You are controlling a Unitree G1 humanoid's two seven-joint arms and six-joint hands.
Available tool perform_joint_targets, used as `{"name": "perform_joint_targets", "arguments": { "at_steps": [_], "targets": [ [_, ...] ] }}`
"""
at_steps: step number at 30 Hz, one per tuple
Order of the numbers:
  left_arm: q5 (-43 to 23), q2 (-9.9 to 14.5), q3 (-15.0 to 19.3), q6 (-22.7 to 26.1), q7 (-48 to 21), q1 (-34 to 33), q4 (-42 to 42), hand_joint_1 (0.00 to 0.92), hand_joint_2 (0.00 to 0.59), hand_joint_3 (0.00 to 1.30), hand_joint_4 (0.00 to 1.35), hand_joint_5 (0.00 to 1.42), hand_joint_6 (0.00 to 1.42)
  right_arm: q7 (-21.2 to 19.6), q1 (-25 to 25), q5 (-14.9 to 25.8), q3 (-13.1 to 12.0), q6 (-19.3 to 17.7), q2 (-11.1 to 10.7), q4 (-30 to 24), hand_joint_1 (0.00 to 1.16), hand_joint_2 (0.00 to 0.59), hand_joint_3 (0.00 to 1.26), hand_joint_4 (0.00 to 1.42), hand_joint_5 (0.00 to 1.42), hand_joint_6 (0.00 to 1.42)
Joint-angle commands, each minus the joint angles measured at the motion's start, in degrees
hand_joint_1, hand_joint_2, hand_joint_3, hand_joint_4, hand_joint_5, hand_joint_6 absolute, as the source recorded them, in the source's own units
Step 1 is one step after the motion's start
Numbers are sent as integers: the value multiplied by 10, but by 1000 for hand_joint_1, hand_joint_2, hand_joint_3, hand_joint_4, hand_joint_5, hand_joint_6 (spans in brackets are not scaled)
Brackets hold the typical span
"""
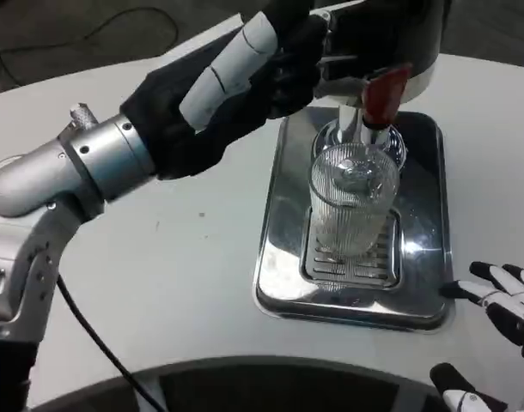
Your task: Grasp the cup under the faucet to collect the drink, then remove the cup.
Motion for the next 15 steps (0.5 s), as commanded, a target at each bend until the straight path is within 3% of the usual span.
{"name": "perform_joint_targets", "arguments": {
  "at_steps": [1, 15],
  "targets": [
    [0, 10, 12, 4, 0, 21, -4, 0, 139, 137, 57, 150, 103, 1, 0, -5, 6, -3, -1, -6, 339, 390, 196, 51, 0, 0],
    [29, -25, -11, -27, 3, -20, 59, 0, 143, 137, 57, 153, 105, -2, 20, -6, 2, -13, 5, -10, 330, 396, 196, 61, 0, 0]
  ]
}}
